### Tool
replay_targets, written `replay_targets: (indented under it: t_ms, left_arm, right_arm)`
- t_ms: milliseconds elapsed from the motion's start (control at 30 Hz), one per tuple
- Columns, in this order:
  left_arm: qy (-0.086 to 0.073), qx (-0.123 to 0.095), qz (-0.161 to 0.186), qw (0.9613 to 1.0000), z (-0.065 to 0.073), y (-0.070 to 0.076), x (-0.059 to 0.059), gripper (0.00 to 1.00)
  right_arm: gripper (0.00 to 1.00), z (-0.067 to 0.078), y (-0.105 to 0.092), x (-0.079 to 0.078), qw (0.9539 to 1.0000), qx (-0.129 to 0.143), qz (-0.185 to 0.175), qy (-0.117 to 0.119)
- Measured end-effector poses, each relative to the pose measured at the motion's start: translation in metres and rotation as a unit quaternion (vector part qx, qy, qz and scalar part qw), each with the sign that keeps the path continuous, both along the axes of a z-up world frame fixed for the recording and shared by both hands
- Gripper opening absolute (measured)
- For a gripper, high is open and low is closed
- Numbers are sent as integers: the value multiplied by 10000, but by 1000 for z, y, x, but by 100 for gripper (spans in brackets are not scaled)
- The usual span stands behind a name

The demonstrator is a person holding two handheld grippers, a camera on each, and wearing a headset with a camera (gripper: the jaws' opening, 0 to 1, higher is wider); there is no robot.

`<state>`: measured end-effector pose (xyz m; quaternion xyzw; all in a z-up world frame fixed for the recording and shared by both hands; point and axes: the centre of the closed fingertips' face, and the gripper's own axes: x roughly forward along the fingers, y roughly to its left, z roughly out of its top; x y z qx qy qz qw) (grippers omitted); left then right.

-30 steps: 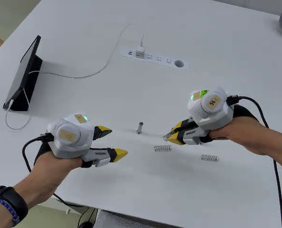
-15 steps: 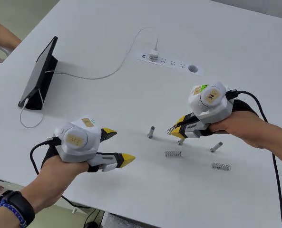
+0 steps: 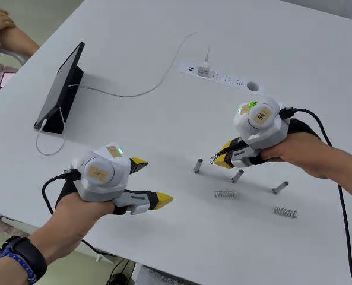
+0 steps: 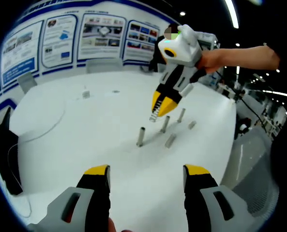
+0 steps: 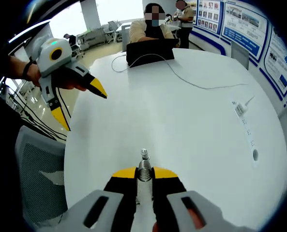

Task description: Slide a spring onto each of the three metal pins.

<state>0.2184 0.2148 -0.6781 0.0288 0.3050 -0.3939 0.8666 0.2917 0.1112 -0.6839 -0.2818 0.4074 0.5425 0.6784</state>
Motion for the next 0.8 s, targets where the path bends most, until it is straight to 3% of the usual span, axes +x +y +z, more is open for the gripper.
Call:
replay_targets:
  t_ms: [800]
  left_arm:
    - [140,-132,202,9996,-5,12,-4,62]
  right_arm:
    - [13,-18,22,6,9996,-144,229,49]
